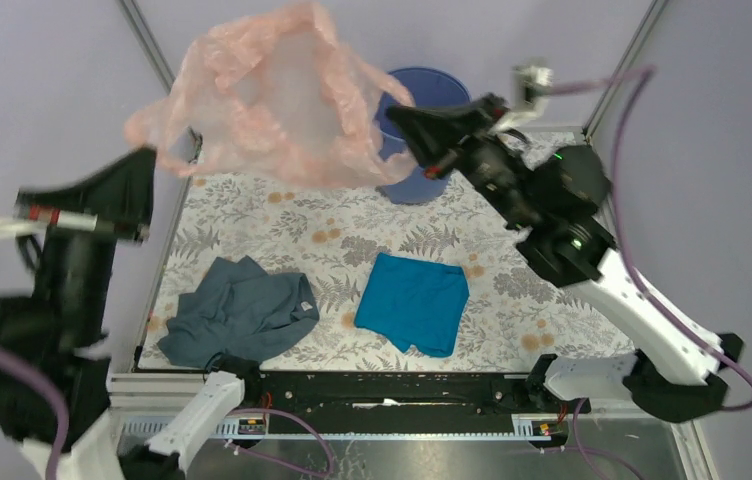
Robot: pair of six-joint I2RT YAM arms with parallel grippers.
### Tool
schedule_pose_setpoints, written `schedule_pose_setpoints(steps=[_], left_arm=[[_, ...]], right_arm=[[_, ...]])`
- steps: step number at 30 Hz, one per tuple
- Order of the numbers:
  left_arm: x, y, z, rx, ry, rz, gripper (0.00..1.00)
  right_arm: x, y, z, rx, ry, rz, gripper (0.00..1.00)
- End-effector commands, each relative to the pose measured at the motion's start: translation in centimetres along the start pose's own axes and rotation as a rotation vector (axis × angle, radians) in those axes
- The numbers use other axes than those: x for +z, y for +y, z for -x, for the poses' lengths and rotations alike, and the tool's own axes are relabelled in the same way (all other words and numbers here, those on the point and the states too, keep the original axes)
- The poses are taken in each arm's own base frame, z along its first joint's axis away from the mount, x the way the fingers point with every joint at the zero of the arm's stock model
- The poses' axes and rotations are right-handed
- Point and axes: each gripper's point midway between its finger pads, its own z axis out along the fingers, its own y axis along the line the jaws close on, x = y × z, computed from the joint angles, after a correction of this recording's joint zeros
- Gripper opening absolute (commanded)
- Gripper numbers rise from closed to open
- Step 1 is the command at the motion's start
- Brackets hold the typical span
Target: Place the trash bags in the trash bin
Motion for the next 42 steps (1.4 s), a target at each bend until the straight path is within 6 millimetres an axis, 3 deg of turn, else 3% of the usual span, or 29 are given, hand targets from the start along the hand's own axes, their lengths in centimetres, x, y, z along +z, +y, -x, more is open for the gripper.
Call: schedule_pose_setpoints(steps=[1, 3, 4, 5, 7, 8, 9, 11, 12, 14, 16, 19, 21, 23, 25, 27, 29, 30, 32, 33, 35, 36, 39, 42], left_arm=[[-1.6, 7.4, -8.7, -0.042, 0.125, 0.184, 0.0], [-3.6, 13.4, -17.3, -0.101, 0.313, 0.367, 0.0], [-5.3, 16.2, -21.7, -0.118, 0.416, 0.451, 0.0], [-7.1, 18.4, -25.1, -0.138, 0.492, 0.52, 0.0], [-10.3, 21.4, -29.1, -0.157, 0.569, 0.624, 0.0], [-10.9, 21.7, -29.4, -0.157, 0.565, 0.629, 0.0], [-10.8, 21.5, -28.6, -0.147, 0.54, 0.621, 0.0], [-8.5, 19.6, -24.9, -0.103, 0.463, 0.565, 0.0], [-6.5, 17.3, -20.9, -0.065, 0.394, 0.507, 0.0], [-2.9, 13.1, -14.9, -0.02, 0.311, 0.403, 0.0], [-0.3, 7.9, -8.9, -0.005, 0.215, 0.257, 0.0], [-0.2, 1.2, -2.3, -0.012, 0.078, 0.032, 0.0], [-1.8, -0.2, -1.1, -0.028, 0.021, -0.034, 0.0], [-3.1, 1.6, -3.0, -0.051, 0.02, 0.0, 0.0], [-4.1, 6.8, -8.6, -0.089, 0.1, 0.15, 0.0], [-6.4, 12.8, -16.6, -0.122, 0.256, 0.328, 0.0], [-10.4, 18.7, -24.8, -0.153, 0.428, 0.505, 0.0], [-12.3, 20.4, -27.3, -0.168, 0.478, 0.562, 0.0], [-14.3, 21.4, -28.7, -0.206, 0.486, 0.606, 0.0], [-14.0, 20.6, -27.9, -0.205, 0.459, 0.564, 0.0], [-12.8, 19.6, -25.6, -0.187, 0.406, 0.54, 0.0], [-11.5, 18.6, -24.3, -0.164, 0.399, 0.515, 0.0], [-6.5, 13.5, -18.7, -0.104, 0.377, 0.361, 0.0], [-3.4, 6.7, -12.0, -0.072, 0.294, 0.143, 0.0]], right_arm=[[-0.6, -2.9, -7.5, -0.064, 0.087, -0.037, 0.0], [-1.7, -7.4, -16.2, -0.084, 0.288, -0.164, 0.0], [-3.4, -9.6, -21.9, -0.084, 0.421, -0.211, 0.0], [-5.1, -11.1, -26.1, -0.064, 0.52, -0.243, 0.0], [-8.1, -13.3, -31.3, -0.018, 0.629, -0.325, 0.0], [-8.8, -13.8, -32.1, 0.0, 0.644, -0.357, 0.0], [-8.8, -13.8, -31.7, 0.0, 0.635, -0.364, 0.0], [-6.8, -13.0, -28.3, -0.033, 0.56, -0.345, 0.0], [-5.2, -12.4, -25.6, -0.062, 0.513, -0.34, 0.0], [-1.6, -10.2, -19.5, -0.105, 0.413, -0.296, 0.0], [1.1, -6.8, -13.0, -0.114, 0.317, -0.214, 0.0], [2.2, -0.2, -3.4, -0.087, 0.134, -0.019, 0.0], [1.0, 3.0, -1.0, -0.078, 0.046, 0.111, 0.0], [-0.6, 3.9, -1.7, -0.066, -0.005, 0.2, 0.0], [-1.9, 2.3, -5.2, -0.056, -0.012, 0.184, 0.0], [-2.8, -1.3, -11.6, -0.045, 0.096, 0.084, 0.0], [-4.7, -5.2, -20.8, -0.012, 0.297, -0.018, 0.0], [-6.2, -7.2, -25.2, 0.008, 0.394, -0.083, 0.0], [-9.2, -9.2, -31.6, 0.046, 0.56, -0.133, 0.0], [-10.2, -9.5, -33.3, 0.064, 0.612, -0.141, 0.0], [-10.5, -9.8, -33.4, 0.075, 0.622, -0.169, 0.0], [-9.3, -9.2, -31.6, 0.061, 0.589, -0.156, 0.0], [-5.1, -6.4, -24.3, -0.004, 0.481, -0.09, 0.0], [-1.8, -2.5, -15.9, -0.03, 0.368, -0.006, 0.0]])
